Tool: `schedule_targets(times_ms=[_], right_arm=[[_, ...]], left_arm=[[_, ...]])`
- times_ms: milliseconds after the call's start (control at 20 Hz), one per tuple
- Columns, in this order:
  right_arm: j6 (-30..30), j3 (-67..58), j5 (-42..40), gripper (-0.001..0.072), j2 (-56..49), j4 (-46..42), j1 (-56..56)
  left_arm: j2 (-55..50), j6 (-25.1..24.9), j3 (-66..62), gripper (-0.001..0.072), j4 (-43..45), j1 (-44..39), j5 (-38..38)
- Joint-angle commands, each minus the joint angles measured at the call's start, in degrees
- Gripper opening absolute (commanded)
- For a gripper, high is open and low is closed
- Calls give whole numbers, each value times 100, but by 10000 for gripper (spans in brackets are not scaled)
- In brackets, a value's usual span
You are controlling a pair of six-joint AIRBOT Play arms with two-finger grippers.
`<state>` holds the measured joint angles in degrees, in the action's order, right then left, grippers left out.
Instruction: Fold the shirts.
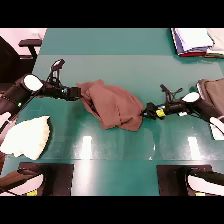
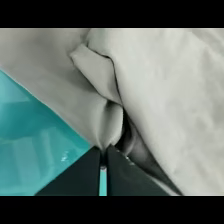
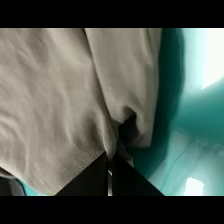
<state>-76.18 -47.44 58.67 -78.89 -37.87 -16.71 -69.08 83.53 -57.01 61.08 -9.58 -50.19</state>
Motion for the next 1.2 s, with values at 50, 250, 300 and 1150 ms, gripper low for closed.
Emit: schedule_targets(times_ms=[50, 250, 300, 1150], right_arm=[[9, -774, -103, 14, -179, -459, -26], [-26, -1770, 153, 13, 629, -1497, 544], [-26, -2070, 284, 13, 885, -1797, 686], [-468, -7167, 2249, 13, 2507, -2662, 2577]], left_arm=[[20, 4, -24, 25, 658, 7, 20], [85, 0, -645, 24, 822, 7, -24], [175, -2, -885, 24, 822, 4, 17], [2575, -295, -5720, 23, 1419, 4, -70]])
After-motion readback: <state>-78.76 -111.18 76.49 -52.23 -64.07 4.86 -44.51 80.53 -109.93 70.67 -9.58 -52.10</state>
